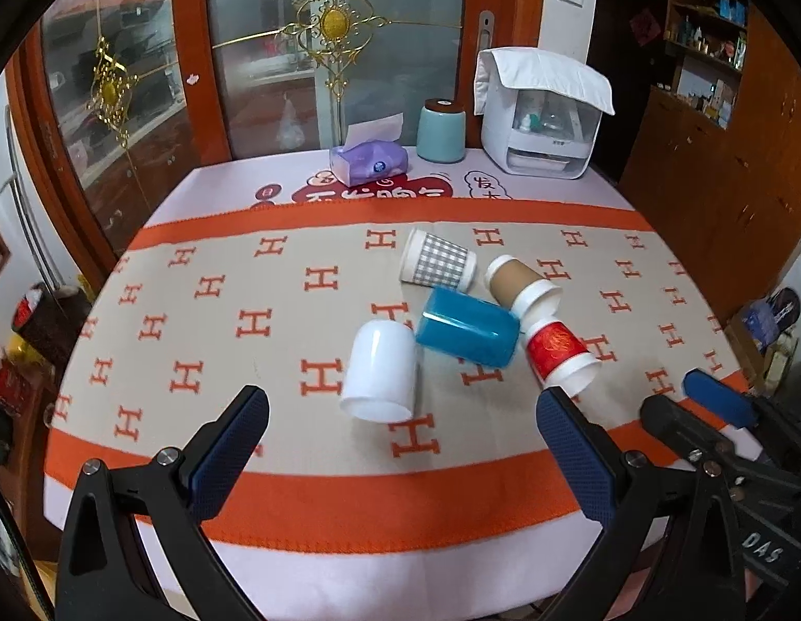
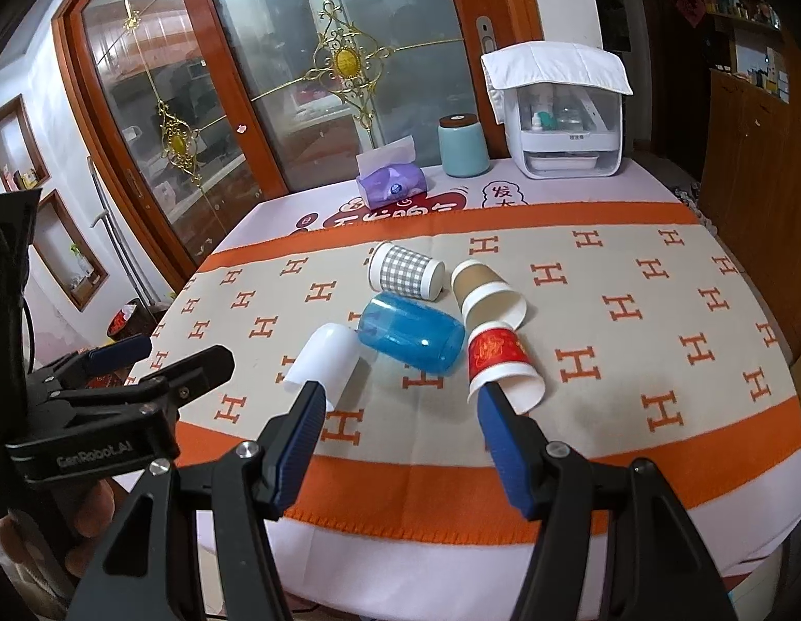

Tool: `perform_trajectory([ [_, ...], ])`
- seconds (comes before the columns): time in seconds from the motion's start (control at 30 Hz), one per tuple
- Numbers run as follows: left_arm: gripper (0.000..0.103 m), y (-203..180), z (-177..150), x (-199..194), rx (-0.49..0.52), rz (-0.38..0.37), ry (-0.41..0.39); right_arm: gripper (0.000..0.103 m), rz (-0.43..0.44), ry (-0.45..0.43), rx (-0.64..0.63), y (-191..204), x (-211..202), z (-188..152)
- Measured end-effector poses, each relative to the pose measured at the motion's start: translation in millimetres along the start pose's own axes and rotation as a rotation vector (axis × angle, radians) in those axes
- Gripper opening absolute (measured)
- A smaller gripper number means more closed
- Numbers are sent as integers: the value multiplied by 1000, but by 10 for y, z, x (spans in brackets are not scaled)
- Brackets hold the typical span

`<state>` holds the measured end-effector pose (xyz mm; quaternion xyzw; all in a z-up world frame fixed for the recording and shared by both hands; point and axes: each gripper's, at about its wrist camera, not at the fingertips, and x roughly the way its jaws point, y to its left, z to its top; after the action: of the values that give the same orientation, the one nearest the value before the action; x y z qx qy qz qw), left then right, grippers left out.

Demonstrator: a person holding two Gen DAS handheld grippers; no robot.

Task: Flip cup upside down
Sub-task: 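Move the left tool toward the white cup and close around it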

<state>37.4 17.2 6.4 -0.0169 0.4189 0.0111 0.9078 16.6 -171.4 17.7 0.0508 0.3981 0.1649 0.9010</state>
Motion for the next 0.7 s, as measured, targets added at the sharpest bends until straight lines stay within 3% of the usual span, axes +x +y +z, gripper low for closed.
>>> perform_trajectory([
  [0.2,102,73,213,183,39,16,23,61,17,57,3,-36,253,251],
  [0.5,102,229,387,886,57,-13,158,61,43,168,42,-70,808,375],
  [0.7,102,323,381,1459,43,-102,316,56,58,262,65,-90,1198,331],
])
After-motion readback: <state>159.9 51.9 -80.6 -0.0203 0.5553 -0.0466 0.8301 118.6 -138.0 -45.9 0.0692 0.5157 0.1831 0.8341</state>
